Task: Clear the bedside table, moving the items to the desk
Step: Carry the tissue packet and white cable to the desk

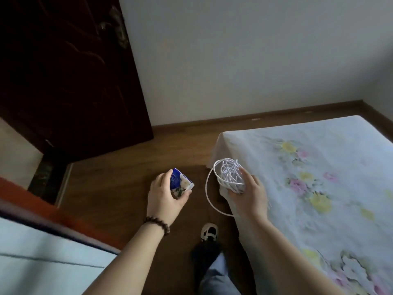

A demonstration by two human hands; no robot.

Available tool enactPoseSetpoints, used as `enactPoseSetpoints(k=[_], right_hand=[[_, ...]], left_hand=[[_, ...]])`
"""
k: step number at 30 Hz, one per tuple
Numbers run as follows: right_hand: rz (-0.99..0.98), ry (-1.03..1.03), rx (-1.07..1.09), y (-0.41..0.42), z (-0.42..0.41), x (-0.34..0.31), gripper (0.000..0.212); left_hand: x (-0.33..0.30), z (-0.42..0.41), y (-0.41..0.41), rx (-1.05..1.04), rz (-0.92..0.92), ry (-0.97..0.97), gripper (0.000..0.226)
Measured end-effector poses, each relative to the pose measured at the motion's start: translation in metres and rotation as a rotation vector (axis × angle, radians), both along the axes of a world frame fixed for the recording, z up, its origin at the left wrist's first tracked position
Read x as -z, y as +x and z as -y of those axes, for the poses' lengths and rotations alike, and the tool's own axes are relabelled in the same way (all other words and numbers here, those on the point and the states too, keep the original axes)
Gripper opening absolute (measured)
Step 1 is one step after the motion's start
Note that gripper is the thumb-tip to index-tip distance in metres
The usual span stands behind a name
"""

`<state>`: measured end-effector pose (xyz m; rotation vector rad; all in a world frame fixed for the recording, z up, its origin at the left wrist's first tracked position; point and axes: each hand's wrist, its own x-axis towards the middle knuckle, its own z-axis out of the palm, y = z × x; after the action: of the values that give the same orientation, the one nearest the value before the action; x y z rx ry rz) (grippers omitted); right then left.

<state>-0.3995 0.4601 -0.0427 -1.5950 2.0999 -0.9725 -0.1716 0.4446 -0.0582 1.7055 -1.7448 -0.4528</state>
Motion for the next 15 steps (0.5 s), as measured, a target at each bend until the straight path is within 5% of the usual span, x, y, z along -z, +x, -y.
enactPoseSetpoints(k=[15], right_hand=[[0.13,-0.004,0.038,-0.062,0.392,-0.007,0.068]], left_hand=[[-0.023,0.409,-0.054,-0.002,0.005,-0.068,0.074]])
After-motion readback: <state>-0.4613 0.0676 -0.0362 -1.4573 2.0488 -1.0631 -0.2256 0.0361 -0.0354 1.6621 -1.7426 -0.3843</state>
